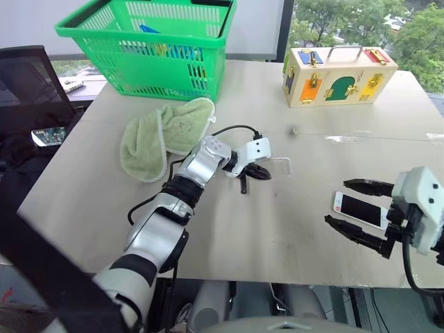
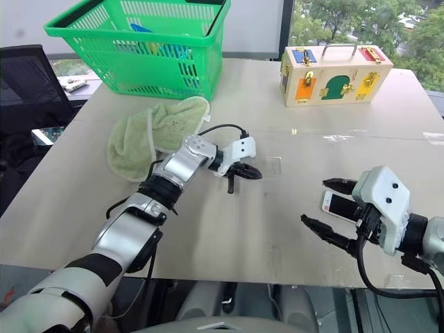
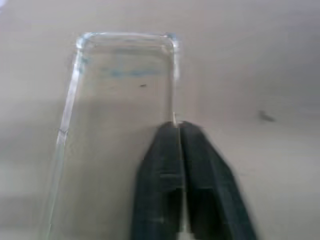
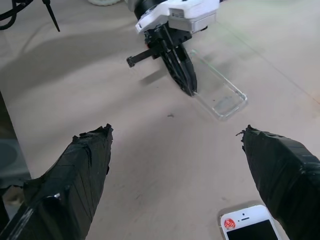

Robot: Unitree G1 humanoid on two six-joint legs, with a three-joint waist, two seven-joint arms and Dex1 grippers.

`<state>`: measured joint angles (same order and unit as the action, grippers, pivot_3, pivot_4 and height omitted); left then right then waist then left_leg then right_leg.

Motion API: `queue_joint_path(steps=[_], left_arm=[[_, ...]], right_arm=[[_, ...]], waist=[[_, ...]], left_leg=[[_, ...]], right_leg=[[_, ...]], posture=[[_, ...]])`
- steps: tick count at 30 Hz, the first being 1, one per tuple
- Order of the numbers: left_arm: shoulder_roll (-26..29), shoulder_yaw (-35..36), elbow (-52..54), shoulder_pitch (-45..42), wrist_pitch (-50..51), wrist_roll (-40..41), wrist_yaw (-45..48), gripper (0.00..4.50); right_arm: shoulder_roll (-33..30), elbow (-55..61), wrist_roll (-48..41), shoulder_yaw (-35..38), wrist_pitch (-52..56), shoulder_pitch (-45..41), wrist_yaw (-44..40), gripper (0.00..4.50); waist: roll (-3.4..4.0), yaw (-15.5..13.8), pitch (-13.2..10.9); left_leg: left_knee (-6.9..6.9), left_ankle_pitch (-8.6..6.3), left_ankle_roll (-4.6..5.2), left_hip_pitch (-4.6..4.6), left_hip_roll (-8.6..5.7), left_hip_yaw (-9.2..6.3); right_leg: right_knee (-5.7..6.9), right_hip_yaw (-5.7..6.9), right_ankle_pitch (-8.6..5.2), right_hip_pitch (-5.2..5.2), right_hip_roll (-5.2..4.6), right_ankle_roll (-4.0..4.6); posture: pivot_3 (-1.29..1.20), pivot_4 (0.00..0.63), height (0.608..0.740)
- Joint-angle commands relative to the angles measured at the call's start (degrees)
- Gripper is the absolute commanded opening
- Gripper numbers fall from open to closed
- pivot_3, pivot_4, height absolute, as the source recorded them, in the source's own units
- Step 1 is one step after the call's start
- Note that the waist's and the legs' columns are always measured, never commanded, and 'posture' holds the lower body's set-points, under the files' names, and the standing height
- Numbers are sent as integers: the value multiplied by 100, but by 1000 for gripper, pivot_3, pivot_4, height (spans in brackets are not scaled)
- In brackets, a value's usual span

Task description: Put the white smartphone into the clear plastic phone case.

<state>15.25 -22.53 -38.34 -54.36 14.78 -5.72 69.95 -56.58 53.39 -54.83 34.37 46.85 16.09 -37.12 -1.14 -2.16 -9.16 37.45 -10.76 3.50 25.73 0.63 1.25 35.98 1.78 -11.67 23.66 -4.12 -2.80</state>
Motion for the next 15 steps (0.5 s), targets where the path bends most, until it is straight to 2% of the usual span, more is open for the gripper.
queue_joint_path(steps=[1,9,12,15], left_arm=[[130,-20,522,212,327,118,255,42],[678,-122,2816,902,1821,445,539,42],[676,-182,3110,1087,1969,524,459,42],[635,-347,3007,1192,1618,477,436,42]], right_arm=[[10,108,23,218,-99,69,-48,4500],[85,253,29,357,-105,296,5,4500],[108,273,72,318,-118,332,26,4500],[100,276,121,243,-121,328,48,4500]], waist=[[0,8,0],[1,-4,0],[1,-16,0],[2,-6,0]], left_leg=[[0,0,0,0,0,0],[-3,0,-1,3,2,0],[-1,-1,-1,2,1,-1],[0,-1,-1,1,1,1]], right_leg=[[0,-1,0,0,0,0],[-1,-4,0,4,-1,2],[-1,-1,0,1,-5,1],[-1,-5,0,1,-5,1]], posture=[[0,150,740],[0,150,740],[0,150,740],[0,150,740]])
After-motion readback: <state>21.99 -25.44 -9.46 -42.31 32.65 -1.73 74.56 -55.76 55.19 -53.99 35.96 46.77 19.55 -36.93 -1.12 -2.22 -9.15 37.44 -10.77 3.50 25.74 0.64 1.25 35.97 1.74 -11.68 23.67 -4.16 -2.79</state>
